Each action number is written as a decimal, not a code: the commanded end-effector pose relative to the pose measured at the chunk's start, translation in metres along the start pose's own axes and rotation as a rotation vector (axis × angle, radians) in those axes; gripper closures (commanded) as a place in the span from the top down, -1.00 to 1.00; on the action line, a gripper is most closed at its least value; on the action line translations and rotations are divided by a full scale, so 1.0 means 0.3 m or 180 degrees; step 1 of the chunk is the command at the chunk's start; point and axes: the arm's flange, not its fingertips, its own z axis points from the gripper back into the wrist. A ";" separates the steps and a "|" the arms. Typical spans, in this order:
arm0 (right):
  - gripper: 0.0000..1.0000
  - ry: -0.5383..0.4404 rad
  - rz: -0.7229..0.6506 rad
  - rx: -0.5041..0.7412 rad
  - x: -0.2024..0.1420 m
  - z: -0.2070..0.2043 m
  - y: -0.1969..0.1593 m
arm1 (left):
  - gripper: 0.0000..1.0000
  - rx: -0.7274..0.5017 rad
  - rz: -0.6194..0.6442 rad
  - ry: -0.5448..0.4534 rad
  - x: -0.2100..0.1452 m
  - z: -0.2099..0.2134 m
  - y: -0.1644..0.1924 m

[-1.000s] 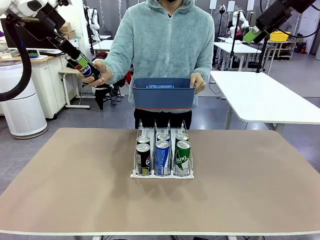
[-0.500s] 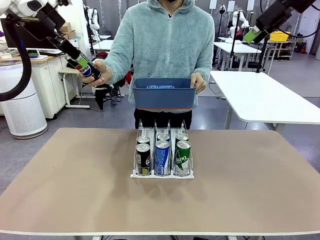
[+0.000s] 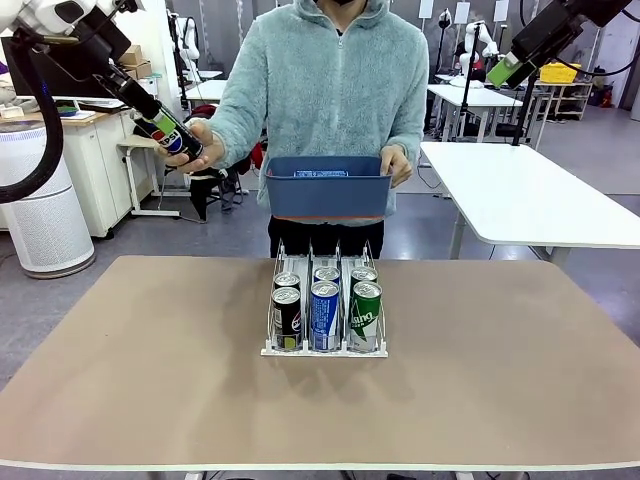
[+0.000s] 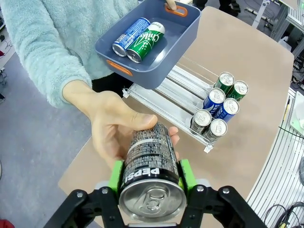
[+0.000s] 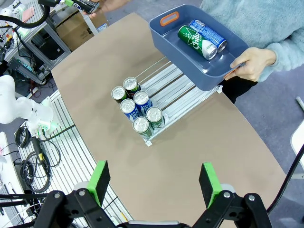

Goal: Fill the beverage cans into the dispenser.
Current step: Place the picked Pepsi coke in the line of the Automatic Can Dispenser with the same cans.

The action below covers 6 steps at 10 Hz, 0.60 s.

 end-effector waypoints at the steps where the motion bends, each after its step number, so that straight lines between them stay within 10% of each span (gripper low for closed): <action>1: 1.00 0.0015 -0.0004 0.0006 -0.004 -0.005 -0.002 | -1.00 -0.0003 0.0005 0.0003 -0.004 0.001 0.003; 6: 1.00 0.0015 -0.0004 0.0006 -0.004 -0.005 -0.002 | -1.00 -0.0003 0.0005 0.0003 -0.004 0.001 0.003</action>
